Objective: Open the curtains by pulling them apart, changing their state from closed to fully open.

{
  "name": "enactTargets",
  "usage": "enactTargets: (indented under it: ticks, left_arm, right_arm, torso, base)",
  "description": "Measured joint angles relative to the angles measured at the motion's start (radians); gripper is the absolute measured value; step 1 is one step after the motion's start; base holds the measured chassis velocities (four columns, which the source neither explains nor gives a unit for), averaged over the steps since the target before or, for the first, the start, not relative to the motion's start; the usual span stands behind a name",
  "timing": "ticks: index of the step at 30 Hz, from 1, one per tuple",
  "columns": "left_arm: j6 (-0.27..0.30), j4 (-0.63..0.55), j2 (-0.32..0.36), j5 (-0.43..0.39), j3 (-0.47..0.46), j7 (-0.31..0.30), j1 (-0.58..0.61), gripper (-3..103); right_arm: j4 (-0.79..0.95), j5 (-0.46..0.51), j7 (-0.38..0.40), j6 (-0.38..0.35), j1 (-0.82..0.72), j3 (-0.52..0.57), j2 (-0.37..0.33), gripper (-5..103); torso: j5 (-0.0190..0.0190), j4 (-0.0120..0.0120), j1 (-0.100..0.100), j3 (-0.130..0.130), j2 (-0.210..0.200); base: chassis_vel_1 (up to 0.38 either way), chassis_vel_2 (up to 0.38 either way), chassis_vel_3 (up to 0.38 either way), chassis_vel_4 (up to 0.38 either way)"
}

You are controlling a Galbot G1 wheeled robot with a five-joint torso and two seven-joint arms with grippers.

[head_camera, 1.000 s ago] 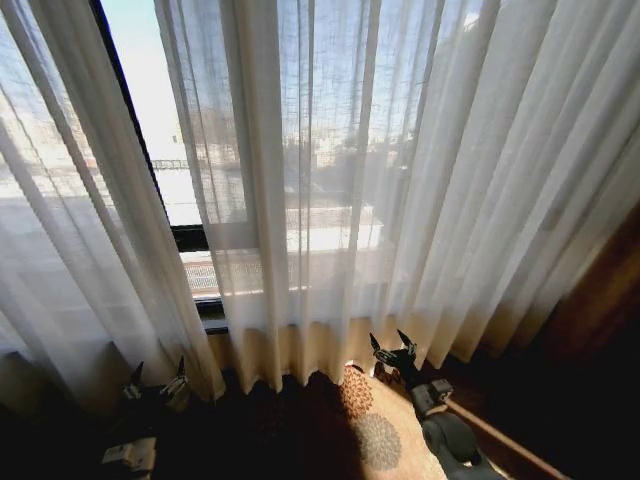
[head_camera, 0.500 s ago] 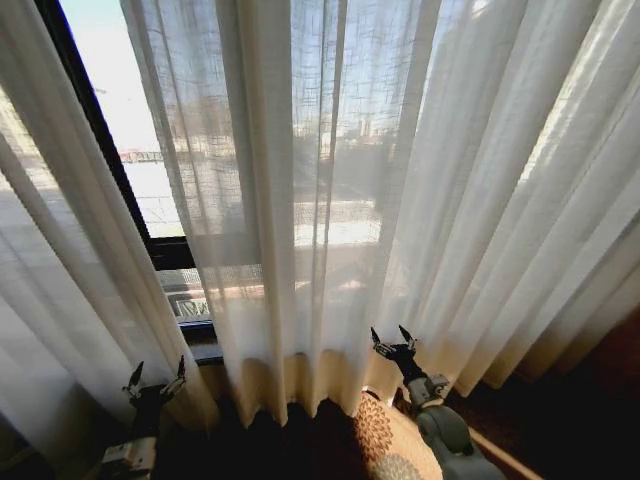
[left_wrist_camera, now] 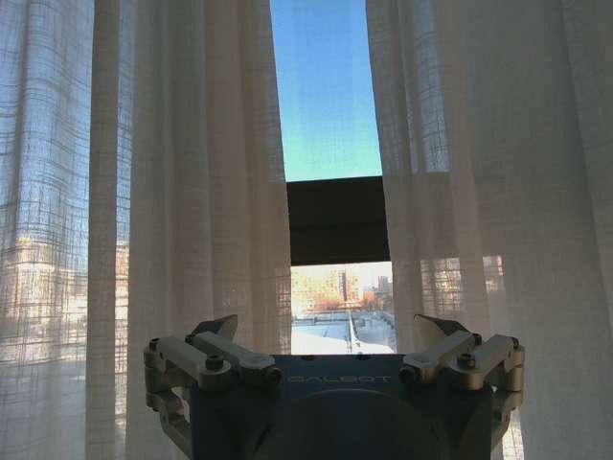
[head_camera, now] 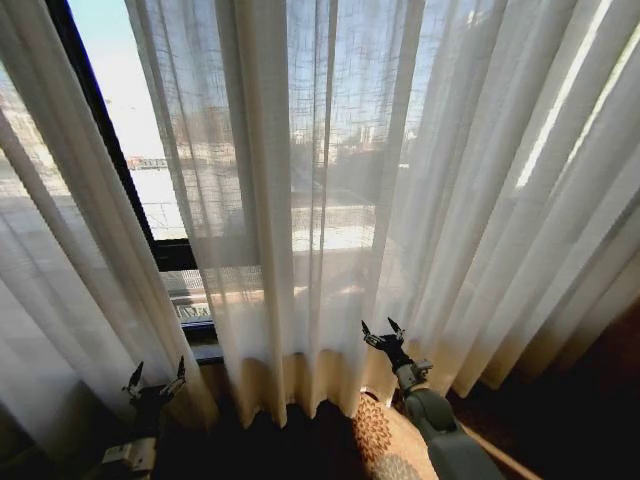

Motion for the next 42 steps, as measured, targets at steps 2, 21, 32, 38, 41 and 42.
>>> enactTargets:
  ticks: [2, 21, 32, 38, 41, 42]
  left_arm:
    - [0.0, 0.0, 0.0, 0.0, 0.0, 0.0, 0.0, 100]
    - [0.0, 0.0, 0.0, 0.0, 0.0, 0.0, 0.0, 100]
    - [0.0, 0.0, 0.0, 0.0, 0.0, 0.0, 0.0, 100]
    - [0.0, 0.0, 0.0, 0.0, 0.0, 0.0, 0.0, 100]
    - [0.0, 0.0, 0.0, 0.0, 0.0, 0.0, 0.0, 100]
    - [0.0, 0.0, 0.0, 0.0, 0.0, 0.0, 0.0, 100]
  right_arm:
    - [-0.009, -0.006, 0.008, -0.002, 0.012, -0.004, 0.001, 100]
    - [-0.197, -0.02, 0.058, -0.03, 0.223, -0.095, 0.01, 100]
    - [-0.234, -0.028, 0.052, -0.009, 0.249, -0.116, 0.033, 63]
    - [-0.234, -0.03, 0.052, -0.001, 0.244, -0.118, 0.029, 36]
    - [-0.232, -0.027, 0.052, 0.002, 0.24, -0.118, 0.028, 30]
    - [-0.227, -0.023, 0.047, 0.003, 0.234, -0.116, 0.027, 25]
  torso:
    - [0.0, 0.0, 0.0, 0.0, 0.0]
    - [0.0001, 0.0, 0.0, 0.0, 0.0]
    - [0.0001, 0.0, 0.0, 0.0, 0.0]
    - [0.0001, -0.0001, -0.001, 0.0, 0.0]
    - [0.0001, -0.0002, 0.0, 0.0, 0.0]
    - [0.0001, -0.0001, -0.001, 0.0, 0.0]
  base:
    - [-0.084, 0.117, 0.099, -0.131]
    - [-0.006, 0.011, 0.01, -0.01]
    - [0.0, 0.0, 0.0, 0.0]
    - [0.0, 0.0, 0.0, 0.0]
    - [0.0, 0.0, 0.0, 0.0]
    - [0.0, 0.0, 0.0, 0.0]
